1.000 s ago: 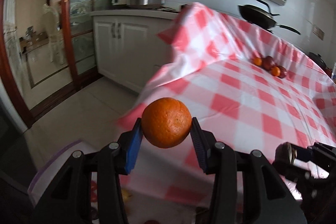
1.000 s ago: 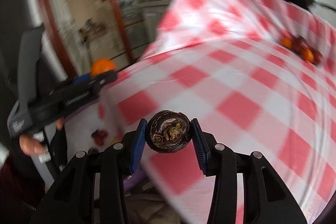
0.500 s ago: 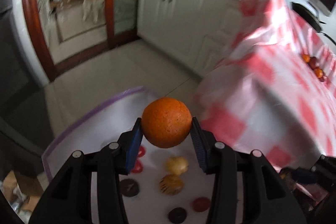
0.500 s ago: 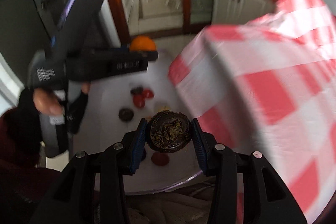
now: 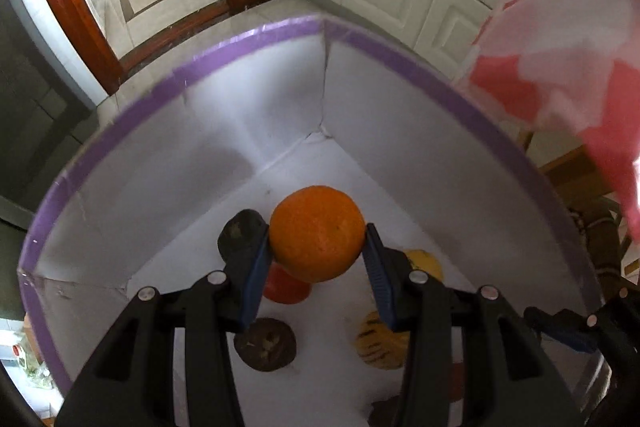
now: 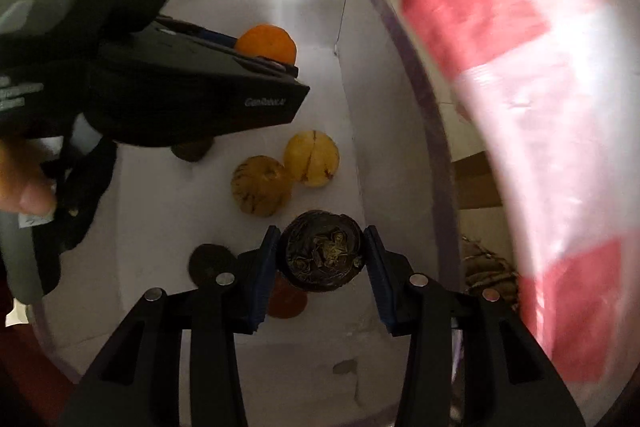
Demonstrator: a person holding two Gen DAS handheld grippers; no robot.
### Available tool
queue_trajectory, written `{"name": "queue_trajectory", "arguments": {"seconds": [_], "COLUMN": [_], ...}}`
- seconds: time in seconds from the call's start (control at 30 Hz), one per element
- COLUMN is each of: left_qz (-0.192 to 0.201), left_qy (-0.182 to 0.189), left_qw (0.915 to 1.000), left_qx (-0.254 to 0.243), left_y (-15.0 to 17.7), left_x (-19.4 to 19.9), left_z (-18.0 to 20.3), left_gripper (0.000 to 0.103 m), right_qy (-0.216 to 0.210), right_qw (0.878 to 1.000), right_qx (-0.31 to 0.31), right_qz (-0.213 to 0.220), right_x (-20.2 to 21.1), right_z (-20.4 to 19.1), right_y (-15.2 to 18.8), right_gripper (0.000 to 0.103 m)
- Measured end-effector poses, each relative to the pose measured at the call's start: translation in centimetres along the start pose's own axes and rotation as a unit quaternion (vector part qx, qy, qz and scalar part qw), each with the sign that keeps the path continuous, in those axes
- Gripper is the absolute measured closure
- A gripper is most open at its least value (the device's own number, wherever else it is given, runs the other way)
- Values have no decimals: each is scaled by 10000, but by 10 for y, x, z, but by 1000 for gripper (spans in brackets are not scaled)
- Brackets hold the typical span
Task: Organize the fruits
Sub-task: 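Open both tools to drop the dark fruit and orange into the box, then move both open tools back over the fruits on the table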
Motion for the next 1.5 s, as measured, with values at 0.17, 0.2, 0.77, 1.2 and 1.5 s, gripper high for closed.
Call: {"name": "queue_trajectory", "arguments": {"seconds": [0.17,0.2,0.77,1.2,1.5], "left_qz": [-51,-47,260,3516,2860], "left_qy": [-54,-106,-761,-790,1032], "left_qw": [10000,9999,9966,9325,9250], "left_qx": [-16,-24,-199,-221,-2278], "left_y": [7,8,-14,-70,-76], "left_x": [-5,-5,20,230,209], "left_z": [-1,-1,-3,87,314], "left_gripper": [57,57,23,2,2], "right_qy": [118,96,11,296,1879], "right_qw": [9995,9995,9983,9318,8644], "right_qx": [305,302,385,-586,-3500], "right_qz": [11,-5,444,3570,3082], "right_x": [-5,-5,24,248,257], "right_z": [-16,-18,-25,66,249], "right_y": [0,1,11,66,203], "right_gripper": [60,60,30,16,16]}}
Point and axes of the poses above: each gripper's, at about its wrist camera, not at the fingertips, and x roughly against the way its jaws point, z to its right, y to its underside, the point moved 1 cm from there along -x, roughly the way its jaws point, and after that the axes turned 5 degrees about y, right-handed, at the moved point
